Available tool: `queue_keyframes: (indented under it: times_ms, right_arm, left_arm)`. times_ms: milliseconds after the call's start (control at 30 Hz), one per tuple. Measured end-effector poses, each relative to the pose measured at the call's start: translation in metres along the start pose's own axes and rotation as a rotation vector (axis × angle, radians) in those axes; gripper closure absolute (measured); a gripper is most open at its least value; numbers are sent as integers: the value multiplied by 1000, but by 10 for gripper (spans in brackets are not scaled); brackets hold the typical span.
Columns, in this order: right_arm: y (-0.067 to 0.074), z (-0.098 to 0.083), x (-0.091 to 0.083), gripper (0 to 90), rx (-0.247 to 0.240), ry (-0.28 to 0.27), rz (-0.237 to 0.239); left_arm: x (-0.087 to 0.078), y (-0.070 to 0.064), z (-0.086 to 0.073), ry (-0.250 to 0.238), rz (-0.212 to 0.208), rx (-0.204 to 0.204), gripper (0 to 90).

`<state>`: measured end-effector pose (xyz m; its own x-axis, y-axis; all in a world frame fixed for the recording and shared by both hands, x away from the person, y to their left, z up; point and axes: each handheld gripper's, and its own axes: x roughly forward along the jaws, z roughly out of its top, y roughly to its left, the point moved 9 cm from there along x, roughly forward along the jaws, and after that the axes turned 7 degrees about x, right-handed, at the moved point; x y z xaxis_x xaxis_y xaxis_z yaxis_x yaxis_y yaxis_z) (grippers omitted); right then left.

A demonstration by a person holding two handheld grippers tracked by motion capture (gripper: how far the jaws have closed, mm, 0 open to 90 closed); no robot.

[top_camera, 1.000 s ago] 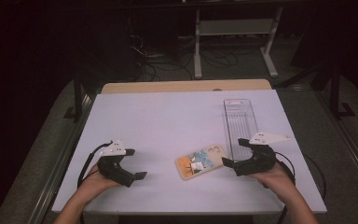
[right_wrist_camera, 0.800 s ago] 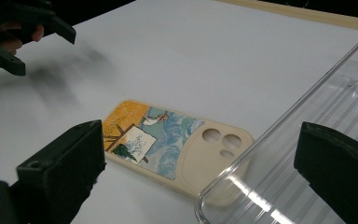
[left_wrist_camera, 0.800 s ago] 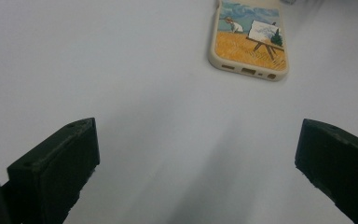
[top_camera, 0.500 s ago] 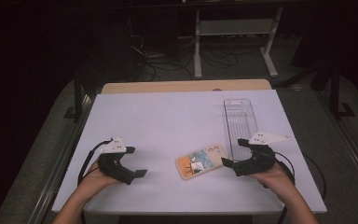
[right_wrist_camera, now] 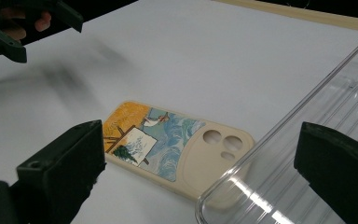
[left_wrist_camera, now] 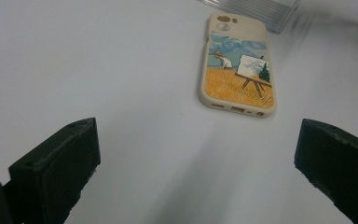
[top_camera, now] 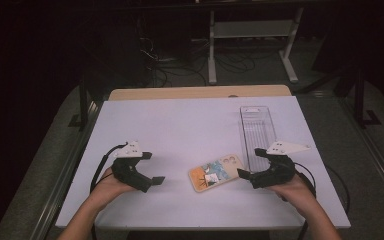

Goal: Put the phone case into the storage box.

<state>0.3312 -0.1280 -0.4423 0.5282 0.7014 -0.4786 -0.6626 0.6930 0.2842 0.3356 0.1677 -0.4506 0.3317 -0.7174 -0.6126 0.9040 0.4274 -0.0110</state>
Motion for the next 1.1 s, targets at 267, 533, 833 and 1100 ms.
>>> queue_keyframes:
  times_ms: [267, 533, 833, 1100]
  right_arm:
    - [0, 1, 0, 14, 1, -3, 0]
    - [0, 1, 0, 14, 1, 0, -1]
    - [0, 1, -1, 14, 2, -5, -3]
    - [0, 2, -1, 14, 1, -5, -3]
  left_arm:
    - [8, -7, 12, -15, -16, 9, 0]
    - [13, -8, 21, -22, -16, 26, 2]
    - [21, -10, 34, -19, -24, 51, 2]
    - [27, -13, 45, -24, -35, 60, 2]
